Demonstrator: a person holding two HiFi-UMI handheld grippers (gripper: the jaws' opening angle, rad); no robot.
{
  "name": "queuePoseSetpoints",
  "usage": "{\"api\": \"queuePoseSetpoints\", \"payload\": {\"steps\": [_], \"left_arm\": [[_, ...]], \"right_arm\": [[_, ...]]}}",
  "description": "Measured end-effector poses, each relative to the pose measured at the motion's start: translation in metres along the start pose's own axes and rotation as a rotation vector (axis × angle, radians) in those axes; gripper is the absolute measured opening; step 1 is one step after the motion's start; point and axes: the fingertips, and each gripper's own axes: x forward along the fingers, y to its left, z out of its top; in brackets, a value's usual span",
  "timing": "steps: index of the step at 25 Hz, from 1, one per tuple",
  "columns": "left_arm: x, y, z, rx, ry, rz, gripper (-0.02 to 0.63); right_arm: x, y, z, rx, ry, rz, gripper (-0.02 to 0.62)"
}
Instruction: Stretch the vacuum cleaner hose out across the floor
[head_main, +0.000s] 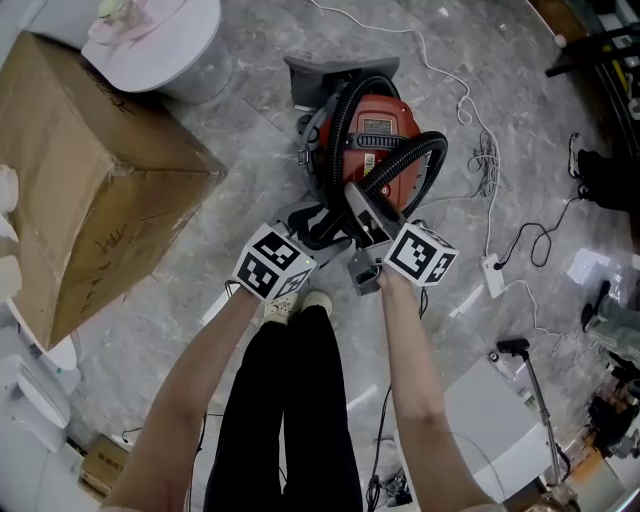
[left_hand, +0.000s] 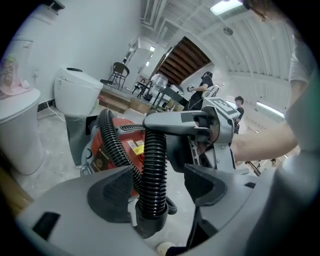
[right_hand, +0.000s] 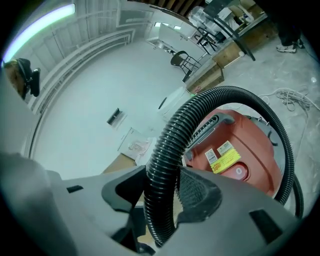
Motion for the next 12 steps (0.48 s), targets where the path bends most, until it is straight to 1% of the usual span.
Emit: {"api": "queuePoseSetpoints", "payload": {"steps": [4,6,9,12], "left_arm": [[0.001,-0.021,0.002,0.026,0.011,-0.031,0.308],[-0.002,-0.029,0.006,0.047,0.006,-0.025,0.308],[-0.013,-0.037,0.018,0.056,-0.041,0.006,0.308],[-0.026,-0.043,0.029,0.026,-0.103,0.008,0.307]], "right_arm": [[-0.017,0.023,0.000,0.015,-0.031,0.044,0.206],[-0.028,0.037,-0.002,0.014,-0.033,0.064,0.206],[-0.044,0.053,-0.003,0.019,-0.041,0.080,0.206],[-0.057,0.069,-0.004,0.025,-0.060,0.105,0.206]]}}
